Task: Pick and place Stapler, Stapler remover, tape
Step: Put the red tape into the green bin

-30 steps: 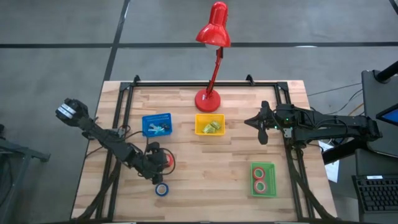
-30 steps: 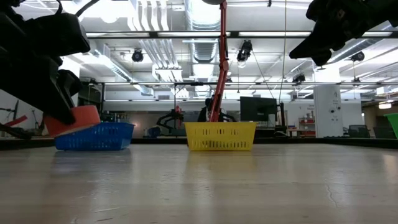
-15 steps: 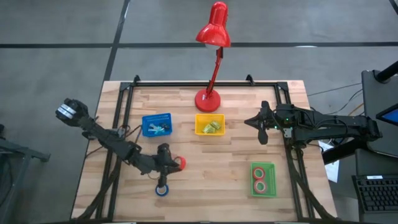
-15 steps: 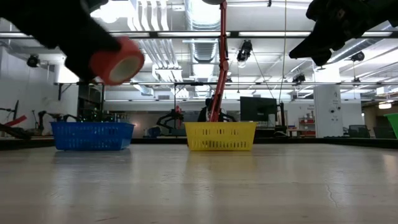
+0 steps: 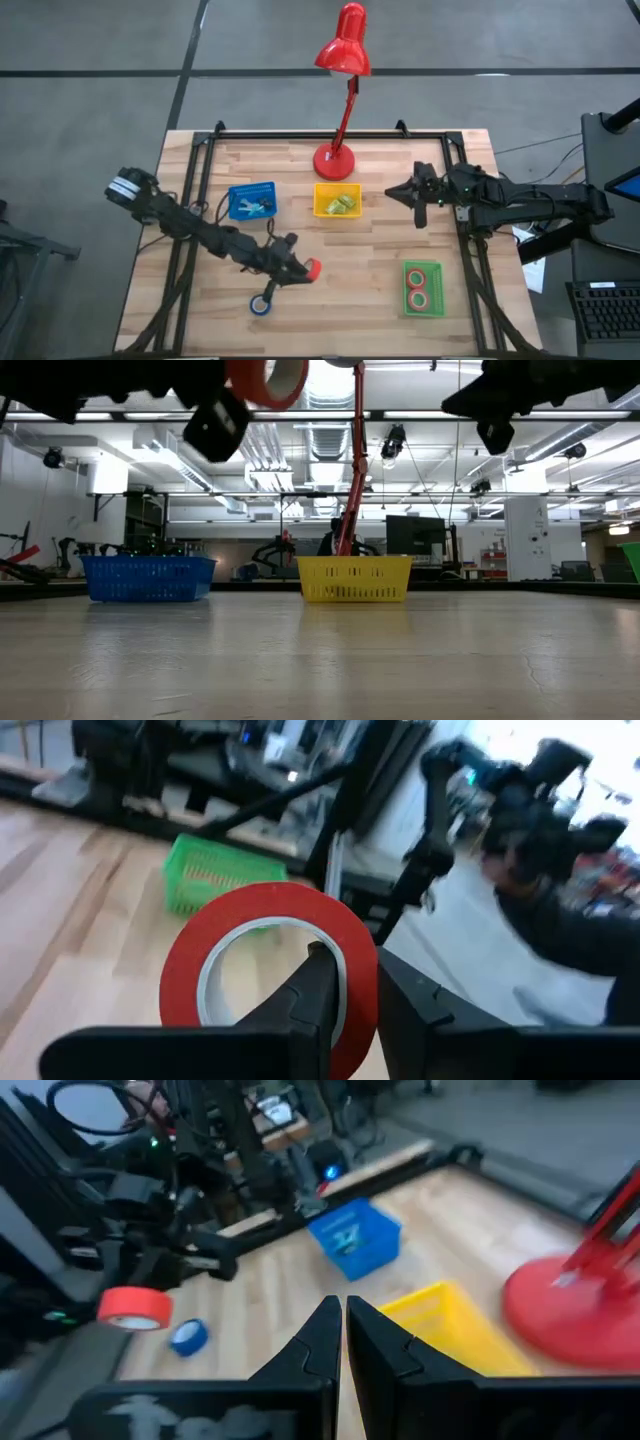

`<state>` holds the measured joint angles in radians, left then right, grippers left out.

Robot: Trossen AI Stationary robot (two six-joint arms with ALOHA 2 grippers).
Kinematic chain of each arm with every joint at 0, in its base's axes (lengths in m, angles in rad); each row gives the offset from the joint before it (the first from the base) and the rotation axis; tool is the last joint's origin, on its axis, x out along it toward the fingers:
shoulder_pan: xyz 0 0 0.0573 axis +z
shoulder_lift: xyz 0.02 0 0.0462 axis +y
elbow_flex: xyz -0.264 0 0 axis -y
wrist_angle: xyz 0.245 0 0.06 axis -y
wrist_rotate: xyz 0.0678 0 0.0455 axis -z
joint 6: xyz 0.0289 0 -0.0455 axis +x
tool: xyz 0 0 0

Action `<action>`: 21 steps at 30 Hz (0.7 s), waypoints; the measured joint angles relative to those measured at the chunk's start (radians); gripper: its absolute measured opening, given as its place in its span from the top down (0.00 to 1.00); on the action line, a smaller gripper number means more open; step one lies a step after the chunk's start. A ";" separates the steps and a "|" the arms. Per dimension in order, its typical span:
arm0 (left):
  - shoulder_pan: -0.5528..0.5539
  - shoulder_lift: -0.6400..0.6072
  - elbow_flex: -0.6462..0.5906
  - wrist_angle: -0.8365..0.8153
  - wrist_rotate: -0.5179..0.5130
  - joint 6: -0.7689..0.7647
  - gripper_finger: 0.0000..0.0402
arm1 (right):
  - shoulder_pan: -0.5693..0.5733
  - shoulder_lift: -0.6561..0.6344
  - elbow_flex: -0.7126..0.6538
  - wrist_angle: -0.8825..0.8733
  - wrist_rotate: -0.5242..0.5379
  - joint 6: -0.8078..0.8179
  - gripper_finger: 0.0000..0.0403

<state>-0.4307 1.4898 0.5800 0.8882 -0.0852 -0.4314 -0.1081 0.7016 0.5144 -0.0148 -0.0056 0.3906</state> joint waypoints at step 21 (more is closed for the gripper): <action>0.069 0.003 0.073 0.221 0.005 -0.088 0.85 | 0.296 0.491 0.030 0.615 0.102 0.052 0.68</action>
<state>-0.3621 1.4926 0.6526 1.1091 -0.0799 -0.5198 0.1883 1.1926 0.5440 0.6001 0.0966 0.4429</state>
